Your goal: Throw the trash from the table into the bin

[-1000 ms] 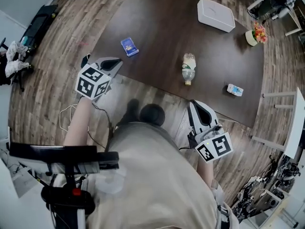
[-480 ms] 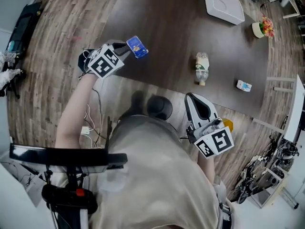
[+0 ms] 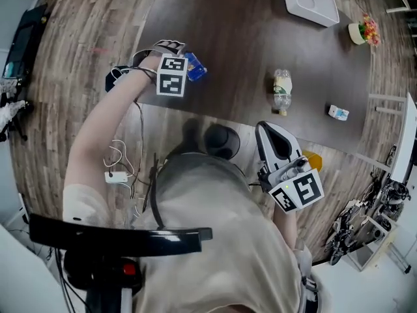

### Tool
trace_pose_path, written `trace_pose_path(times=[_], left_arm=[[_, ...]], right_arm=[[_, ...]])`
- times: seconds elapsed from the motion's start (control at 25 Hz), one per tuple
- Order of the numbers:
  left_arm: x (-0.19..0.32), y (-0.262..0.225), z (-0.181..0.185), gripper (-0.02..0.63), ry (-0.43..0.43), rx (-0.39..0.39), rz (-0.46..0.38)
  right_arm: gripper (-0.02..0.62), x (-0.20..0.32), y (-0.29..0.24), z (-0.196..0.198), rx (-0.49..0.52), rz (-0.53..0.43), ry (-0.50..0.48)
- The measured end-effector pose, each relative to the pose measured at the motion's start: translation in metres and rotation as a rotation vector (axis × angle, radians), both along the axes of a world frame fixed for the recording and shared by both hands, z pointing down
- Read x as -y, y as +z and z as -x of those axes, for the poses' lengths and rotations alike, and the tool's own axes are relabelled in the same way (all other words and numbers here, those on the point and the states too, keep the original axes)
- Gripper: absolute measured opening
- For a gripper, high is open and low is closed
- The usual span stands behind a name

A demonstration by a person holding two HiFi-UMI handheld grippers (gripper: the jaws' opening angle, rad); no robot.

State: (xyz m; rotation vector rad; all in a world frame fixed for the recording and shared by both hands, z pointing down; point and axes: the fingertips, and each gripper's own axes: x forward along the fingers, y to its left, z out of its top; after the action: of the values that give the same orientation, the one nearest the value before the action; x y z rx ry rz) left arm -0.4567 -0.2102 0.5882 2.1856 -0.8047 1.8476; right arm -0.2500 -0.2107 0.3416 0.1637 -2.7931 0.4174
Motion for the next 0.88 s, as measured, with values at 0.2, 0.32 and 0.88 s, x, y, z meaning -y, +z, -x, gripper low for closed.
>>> trace_pose_path(times=[0.2,0.32,0.88], left_arm=[[0.008,0.025,-0.002,0.368,0.115,0.025,0.101],[0.008,0.033,-0.003,0.368,0.111,-0.013,0.172],[0.002,0.032,0.008,0.052,-0.123,-0.128,0.172]], right_arm=[[0.011,0.002,0.007,0.003,-0.019,0.011,0.018],[0.011,-0.002,0.012,0.003,-0.040,-0.003,0.015],[0.011,0.000,0.009,0.004,-0.024,-0.015,0.011]])
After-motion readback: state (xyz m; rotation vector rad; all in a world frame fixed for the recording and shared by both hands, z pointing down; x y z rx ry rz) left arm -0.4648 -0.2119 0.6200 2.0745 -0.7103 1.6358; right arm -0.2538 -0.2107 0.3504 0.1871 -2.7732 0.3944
